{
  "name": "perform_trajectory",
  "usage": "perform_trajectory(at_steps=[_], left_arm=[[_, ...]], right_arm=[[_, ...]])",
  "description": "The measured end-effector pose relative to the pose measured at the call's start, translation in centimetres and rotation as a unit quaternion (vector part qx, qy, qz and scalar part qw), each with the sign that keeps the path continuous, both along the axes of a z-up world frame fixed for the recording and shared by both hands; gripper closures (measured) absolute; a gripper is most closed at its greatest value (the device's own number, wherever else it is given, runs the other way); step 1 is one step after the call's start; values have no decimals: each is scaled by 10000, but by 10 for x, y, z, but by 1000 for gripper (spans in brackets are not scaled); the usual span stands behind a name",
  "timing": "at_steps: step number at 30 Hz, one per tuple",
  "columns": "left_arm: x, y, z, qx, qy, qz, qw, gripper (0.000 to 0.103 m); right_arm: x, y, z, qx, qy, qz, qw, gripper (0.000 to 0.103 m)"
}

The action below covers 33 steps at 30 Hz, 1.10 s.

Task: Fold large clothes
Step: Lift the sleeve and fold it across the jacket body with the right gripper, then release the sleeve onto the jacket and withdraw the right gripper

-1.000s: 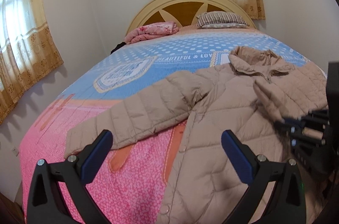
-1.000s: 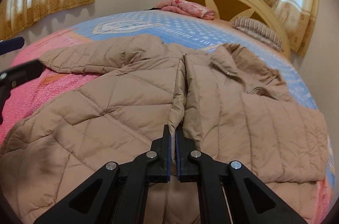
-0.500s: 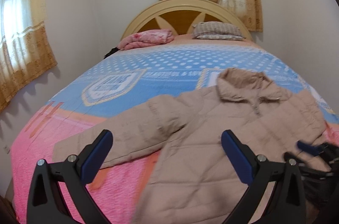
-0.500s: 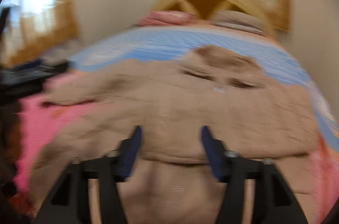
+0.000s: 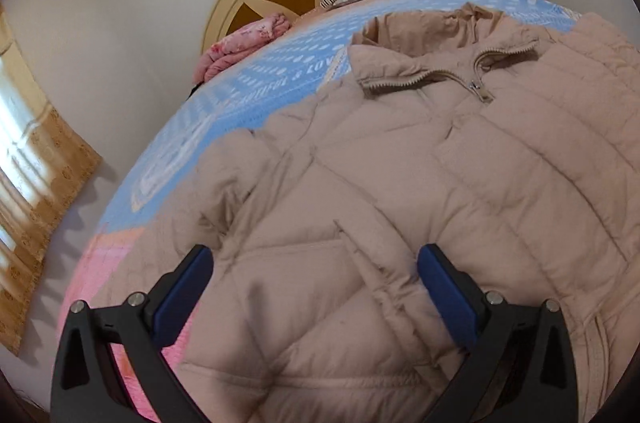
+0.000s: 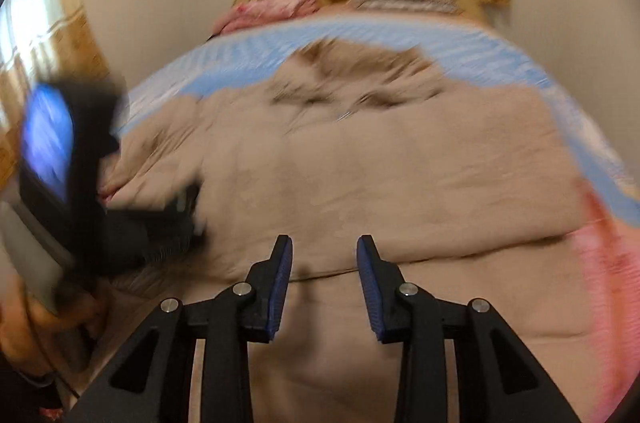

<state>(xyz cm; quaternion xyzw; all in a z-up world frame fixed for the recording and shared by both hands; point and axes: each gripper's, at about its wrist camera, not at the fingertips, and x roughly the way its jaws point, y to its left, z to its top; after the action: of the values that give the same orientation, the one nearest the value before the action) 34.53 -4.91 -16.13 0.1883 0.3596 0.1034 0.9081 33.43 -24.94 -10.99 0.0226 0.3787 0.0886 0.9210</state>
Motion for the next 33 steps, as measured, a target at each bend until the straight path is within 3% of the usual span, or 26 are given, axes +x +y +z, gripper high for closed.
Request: perform_trajectory(at_steps=[3,6,8,10,13,16,20,24,28,31,33], left_arm=[[0,1,1,-11,-20,7,10000,0],[1,6,1,-104,63,-3,9999,0],[5,10,0,-221,123,-17,9997,0],[6,12,-2,-296,175,13,9994,0],[3,15,0,-322,165,168,9992,0],[-8,16,26,-407,-271,424,9979,0],[-26,3,66,-716,-858,180,9936,0],[-10,-26,58,-1091,-368,-355,9927,0],[25,-41,-2,-927,529,-322,9938,0],[30,-39,-7,-1172,493,-380,9912,0],[30,-42,-6,-1160,458,-441,9912,0]], right_arm=[[23,-48,7,0,-75,-652,9978,68],[55,-86,-11,10,109,-1124,9936,68],[72,-101,-37,267,562,-1102,9920,69],[75,-105,-53,548,716,-966,9912,68],[72,-82,-59,14,622,-609,9962,68],[73,-76,-67,-150,592,-615,9962,68],[71,-85,-71,63,584,-626,9963,68],[66,-90,-71,284,547,-635,9961,68],[60,-101,-60,632,424,-826,9937,68],[49,-117,-20,1050,-174,-1220,9868,68],[55,-110,4,626,-591,-1139,9898,68]])
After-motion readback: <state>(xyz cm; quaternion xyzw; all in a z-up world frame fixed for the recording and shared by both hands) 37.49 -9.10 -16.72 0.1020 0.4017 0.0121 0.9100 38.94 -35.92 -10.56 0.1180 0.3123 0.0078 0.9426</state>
